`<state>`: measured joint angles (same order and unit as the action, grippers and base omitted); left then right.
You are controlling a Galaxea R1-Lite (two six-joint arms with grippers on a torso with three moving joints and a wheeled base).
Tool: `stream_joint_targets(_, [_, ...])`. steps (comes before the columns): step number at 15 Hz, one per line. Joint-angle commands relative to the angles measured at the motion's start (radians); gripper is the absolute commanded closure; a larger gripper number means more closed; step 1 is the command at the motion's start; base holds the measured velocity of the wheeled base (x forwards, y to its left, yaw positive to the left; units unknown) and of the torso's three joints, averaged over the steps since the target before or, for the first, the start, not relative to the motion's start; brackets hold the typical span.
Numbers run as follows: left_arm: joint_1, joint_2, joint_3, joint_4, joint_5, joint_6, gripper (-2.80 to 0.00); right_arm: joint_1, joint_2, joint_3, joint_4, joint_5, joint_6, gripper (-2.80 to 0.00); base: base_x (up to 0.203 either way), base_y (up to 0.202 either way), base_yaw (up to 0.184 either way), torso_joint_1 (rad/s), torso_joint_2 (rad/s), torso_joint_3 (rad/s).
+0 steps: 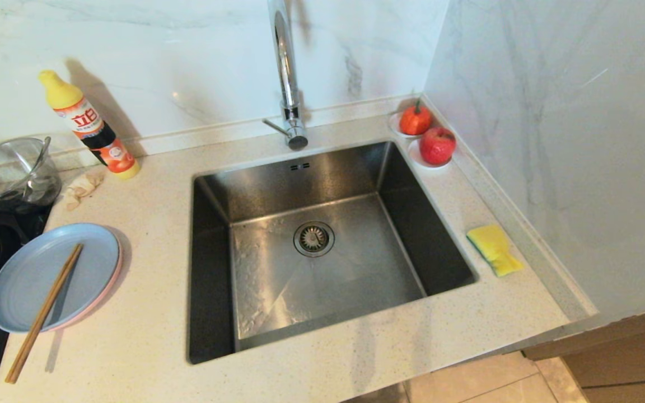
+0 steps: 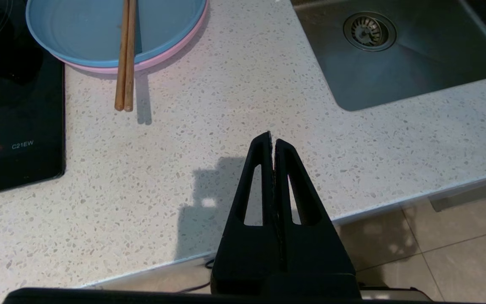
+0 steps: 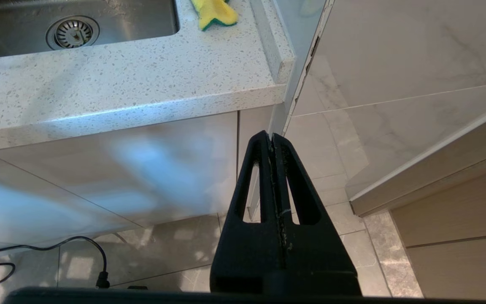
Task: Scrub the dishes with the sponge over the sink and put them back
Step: Grab the dish soap
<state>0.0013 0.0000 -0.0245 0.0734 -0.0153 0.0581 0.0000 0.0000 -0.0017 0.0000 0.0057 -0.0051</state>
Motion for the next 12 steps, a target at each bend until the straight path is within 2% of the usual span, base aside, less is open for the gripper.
stream_joint_targets(1, [0.0, 0.001, 0.0, 0.0, 0.0, 0.0, 0.0, 0.0, 0.0, 0.0, 0.0, 0.0, -0.001, 0.0, 0.0, 0.0, 0.0, 0.0, 0.0, 0.0])
stream_joint_targets(12, [0.0, 0.002, 0.002, -0.003, 0.008, 0.003, 0.0, 0.0, 0.0, 0.0, 0.0, 0.0, -0.001, 0.0, 0.0, 0.0, 0.0, 0.0, 0.0, 0.0])
